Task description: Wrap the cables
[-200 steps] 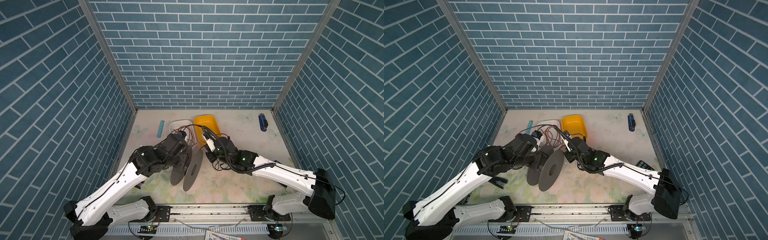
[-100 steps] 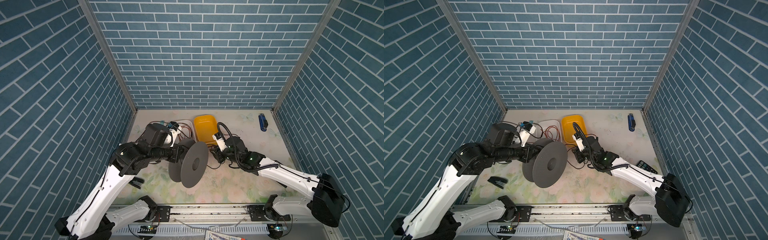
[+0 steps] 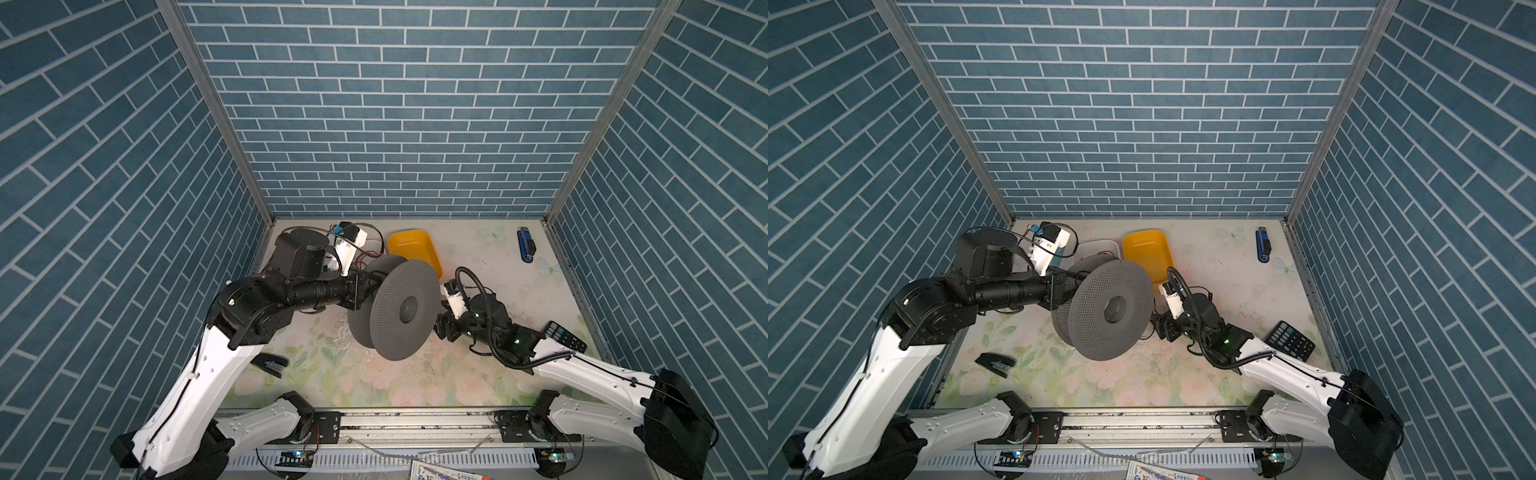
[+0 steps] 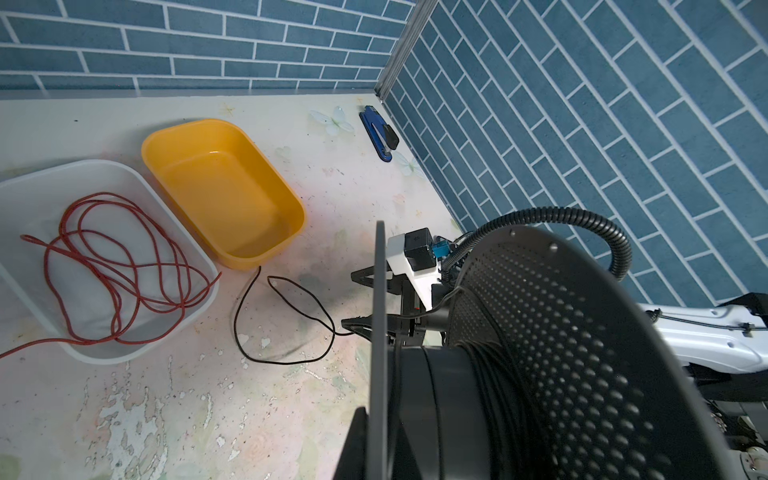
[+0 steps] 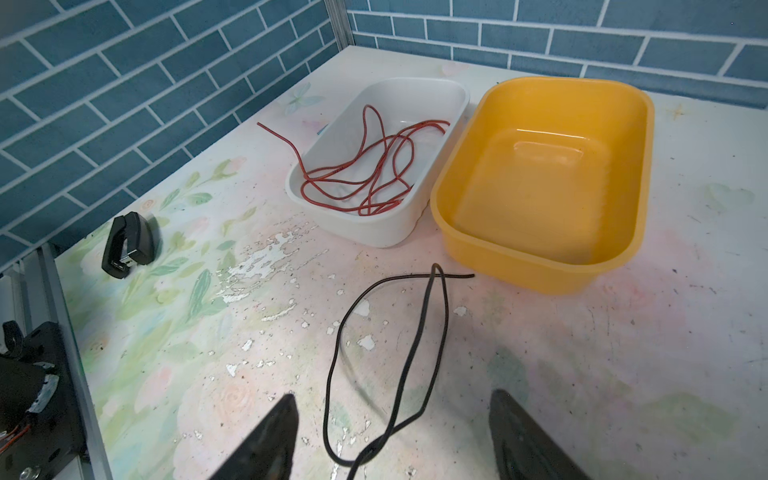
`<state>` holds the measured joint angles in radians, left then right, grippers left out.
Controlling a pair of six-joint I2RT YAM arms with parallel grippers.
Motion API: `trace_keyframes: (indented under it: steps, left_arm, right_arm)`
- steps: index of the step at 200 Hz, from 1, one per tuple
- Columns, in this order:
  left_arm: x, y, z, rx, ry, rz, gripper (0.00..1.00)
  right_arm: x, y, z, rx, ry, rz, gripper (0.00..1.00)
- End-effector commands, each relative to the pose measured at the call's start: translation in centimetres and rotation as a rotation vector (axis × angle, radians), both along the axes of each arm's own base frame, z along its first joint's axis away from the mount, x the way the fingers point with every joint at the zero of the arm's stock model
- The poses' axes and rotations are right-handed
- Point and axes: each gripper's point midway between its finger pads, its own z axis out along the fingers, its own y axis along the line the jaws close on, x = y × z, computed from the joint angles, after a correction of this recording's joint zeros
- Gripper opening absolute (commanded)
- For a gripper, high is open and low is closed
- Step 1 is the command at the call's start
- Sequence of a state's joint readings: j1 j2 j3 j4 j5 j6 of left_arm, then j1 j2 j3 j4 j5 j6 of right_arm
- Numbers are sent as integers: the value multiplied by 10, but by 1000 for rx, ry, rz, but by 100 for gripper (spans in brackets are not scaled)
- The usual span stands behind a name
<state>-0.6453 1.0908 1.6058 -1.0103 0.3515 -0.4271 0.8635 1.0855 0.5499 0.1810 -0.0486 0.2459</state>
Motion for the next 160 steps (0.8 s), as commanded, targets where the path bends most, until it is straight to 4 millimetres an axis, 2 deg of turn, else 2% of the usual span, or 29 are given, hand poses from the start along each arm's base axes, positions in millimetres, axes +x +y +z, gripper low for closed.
trace_keyframes:
  steps: [1, 26, 50, 114, 160]
  left_arm:
    - [5, -7, 23, -78, -44, -7, 0]
    - [7, -6, 24, -79, -50, 5, 0]
    - [9, -4, 28, -86, -54, 14, 0]
    - [21, 0, 34, -138, -34, 35, 0]
    - [33, 10, 39, -186, -29, 100, 0]
  right_arm:
    - [-1, -3, 13, 56, -85, 6, 71]
    - [-6, -3, 24, 108, -131, 27, 62]
    - [-6, -1, 26, 116, -138, 43, 51]
    - [-4, 13, 7, 113, -69, 65, 20]
    - [7, 8, 3, 110, -42, -18, 2]
